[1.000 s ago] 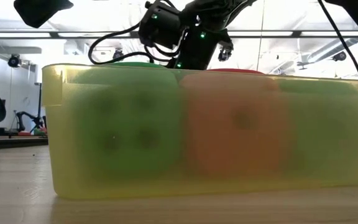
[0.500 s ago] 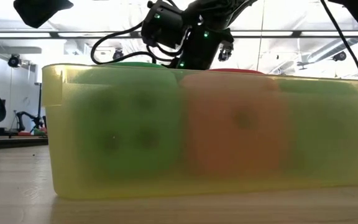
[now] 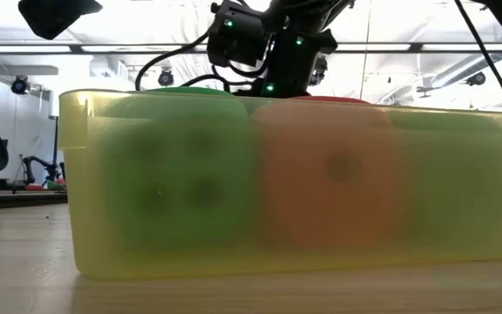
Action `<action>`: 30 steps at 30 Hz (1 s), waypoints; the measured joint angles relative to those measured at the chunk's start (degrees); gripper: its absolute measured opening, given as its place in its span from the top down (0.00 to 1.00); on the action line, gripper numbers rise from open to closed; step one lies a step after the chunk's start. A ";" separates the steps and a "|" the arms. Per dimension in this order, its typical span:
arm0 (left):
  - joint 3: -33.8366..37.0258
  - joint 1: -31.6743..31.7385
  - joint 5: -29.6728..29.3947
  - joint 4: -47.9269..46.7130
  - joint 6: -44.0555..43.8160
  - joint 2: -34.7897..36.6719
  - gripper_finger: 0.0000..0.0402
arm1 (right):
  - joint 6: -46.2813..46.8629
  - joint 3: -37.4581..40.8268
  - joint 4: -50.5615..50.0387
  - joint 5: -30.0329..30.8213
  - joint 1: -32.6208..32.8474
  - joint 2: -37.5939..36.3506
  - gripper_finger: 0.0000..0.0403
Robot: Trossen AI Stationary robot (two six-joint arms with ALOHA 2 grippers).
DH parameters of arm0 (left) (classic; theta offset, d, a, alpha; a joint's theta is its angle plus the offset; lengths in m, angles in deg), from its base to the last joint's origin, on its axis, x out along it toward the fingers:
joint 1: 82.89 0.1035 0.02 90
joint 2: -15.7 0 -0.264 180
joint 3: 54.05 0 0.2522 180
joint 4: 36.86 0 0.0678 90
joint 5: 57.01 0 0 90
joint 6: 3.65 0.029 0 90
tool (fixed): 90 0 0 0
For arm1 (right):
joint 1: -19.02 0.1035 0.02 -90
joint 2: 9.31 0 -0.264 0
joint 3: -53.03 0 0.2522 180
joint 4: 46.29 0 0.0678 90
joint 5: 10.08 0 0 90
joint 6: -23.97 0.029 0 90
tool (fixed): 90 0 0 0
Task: Pick & Place Toys
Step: Put the light blue game piece into the white bin
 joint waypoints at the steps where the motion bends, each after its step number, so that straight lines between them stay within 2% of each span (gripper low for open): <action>1: 0.00 0.00 0.00 -0.02 0.00 0.00 0.02 | -0.31 0.03 -0.95 0.01 -0.07 -0.39 0.63; 6: 0.00 0.00 0.00 -0.04 0.00 0.00 0.02 | -3.49 0.20 -4.93 -0.02 -1.09 -2.77 0.63; 17: 0.00 -0.02 1.09 -0.13 0.02 0.00 0.02 | -9.57 3.76 -6.87 0.01 -5.05 -10.07 0.63; 25: 0.00 -0.02 1.09 -0.22 0.02 0.02 0.02 | -10.77 11.81 -5.94 -0.52 -9.07 -18.60 0.63; 30: 0.00 -0.04 1.09 -0.22 0.01 0.02 0.02 | -11.10 17.80 -1.22 -0.28 -12.11 -25.44 0.63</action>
